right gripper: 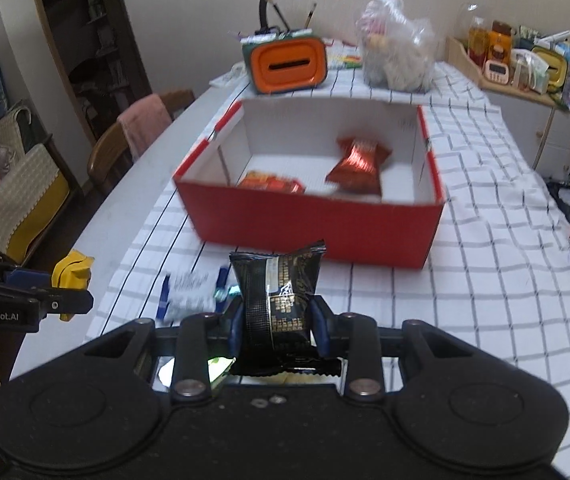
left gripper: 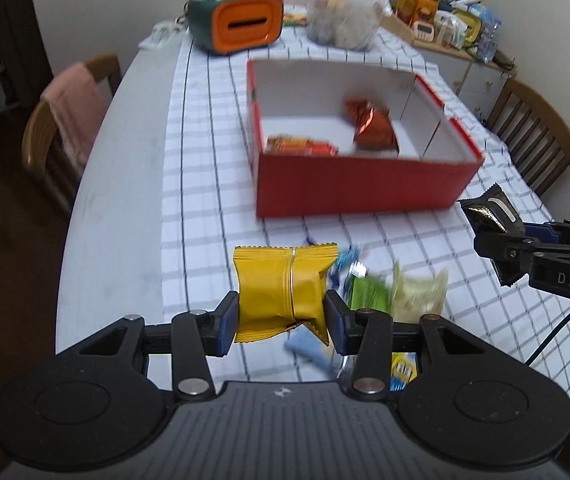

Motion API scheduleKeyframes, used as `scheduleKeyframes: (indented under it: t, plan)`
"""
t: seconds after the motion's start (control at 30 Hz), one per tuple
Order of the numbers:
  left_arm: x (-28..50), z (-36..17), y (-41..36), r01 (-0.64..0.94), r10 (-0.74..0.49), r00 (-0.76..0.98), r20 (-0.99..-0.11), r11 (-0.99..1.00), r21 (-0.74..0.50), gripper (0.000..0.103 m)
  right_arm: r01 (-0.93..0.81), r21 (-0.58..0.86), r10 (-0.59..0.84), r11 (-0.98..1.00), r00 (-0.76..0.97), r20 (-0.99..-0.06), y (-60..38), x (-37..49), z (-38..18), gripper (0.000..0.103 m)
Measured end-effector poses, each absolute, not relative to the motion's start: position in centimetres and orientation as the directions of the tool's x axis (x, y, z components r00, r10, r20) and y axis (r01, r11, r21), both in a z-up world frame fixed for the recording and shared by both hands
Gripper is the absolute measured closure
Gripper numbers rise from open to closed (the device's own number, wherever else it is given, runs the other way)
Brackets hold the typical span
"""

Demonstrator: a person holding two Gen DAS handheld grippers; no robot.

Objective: Organize snacks
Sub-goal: 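Carry the yellow packet with the left tool while the right tool carries the black packet into the box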

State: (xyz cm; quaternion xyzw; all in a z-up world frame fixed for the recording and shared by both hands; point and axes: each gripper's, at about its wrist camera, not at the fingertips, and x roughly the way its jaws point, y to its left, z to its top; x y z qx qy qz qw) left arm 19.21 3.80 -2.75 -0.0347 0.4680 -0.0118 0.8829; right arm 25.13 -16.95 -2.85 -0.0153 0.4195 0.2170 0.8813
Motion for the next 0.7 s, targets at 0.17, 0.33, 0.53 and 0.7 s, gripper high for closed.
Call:
scheduleKeyframes:
  t: [0.17, 0.33, 0.53, 0.7]
  plan:
    - [22.3, -1.1, 2.6, -0.003, -0.030, 0.594, -0.804, 0.999, -0.039, 0.059, -0.387, 0.137, 0.357, 0.912, 0.585, -0.728, -17.6, 27.8, -1.6, 0.070]
    - [25.7, -0.1, 1.5, -0.005, -0.003, 0.612, -0.790, 1.000, -0.008, 0.059, -0.384, 0.118, 0.346, 0.916, 0.606, -0.716, -18.1, 30.7, -0.8, 0.070]
    - [29.8, -0.2, 0.3, -0.006, 0.021, 0.610, -0.792, 1.000, 0.022, 0.059, -0.386, 0.096, 0.334, 0.917, 0.616, -0.714, -18.4, 34.3, -0.5, 0.070]
    - [33.0, -1.1, -0.7, -0.001, 0.045, 0.597, -0.801, 0.998, 0.055, 0.058, -0.389, 0.077, 0.316, 0.918, 0.601, -0.734, -18.5, 37.1, -1.6, 0.070]
